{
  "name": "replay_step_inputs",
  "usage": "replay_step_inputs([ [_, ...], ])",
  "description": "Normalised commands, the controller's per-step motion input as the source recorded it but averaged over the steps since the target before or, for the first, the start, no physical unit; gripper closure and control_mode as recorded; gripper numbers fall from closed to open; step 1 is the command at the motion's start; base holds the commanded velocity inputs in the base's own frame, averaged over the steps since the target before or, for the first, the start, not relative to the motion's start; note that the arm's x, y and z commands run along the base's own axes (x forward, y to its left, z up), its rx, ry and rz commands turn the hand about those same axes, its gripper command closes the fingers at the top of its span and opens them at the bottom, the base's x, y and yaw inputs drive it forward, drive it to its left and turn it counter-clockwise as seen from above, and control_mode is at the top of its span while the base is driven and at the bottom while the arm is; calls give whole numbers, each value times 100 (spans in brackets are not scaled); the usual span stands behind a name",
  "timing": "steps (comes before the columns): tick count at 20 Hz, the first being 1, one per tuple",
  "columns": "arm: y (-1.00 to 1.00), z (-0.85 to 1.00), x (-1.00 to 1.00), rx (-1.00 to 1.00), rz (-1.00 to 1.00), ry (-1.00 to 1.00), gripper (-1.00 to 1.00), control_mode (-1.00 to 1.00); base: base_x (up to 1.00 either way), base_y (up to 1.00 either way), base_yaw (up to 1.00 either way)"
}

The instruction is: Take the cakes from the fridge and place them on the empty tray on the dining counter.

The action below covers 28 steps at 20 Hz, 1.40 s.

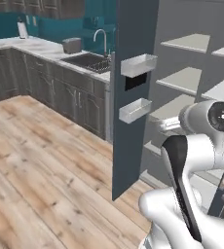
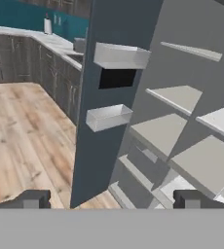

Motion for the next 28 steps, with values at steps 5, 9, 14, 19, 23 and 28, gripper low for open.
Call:
replay_step_inputs([
  [5,0,0,0,0,0,0,-100,100,15,-2,-55],
  [9,0,0,0,0,0,0,-100,100,25,1,-50],
  [14,0,0,0,0,0,0,-100,100,57,16,-47],
  [19,0,0,0,0,0,0,-100,100,55,33,-32],
  [23,0,0,0,0,0,0,-100,100,59,62,-27],
  [28,0,0,0,0,0,0,-100,100,35,41,-27],
])
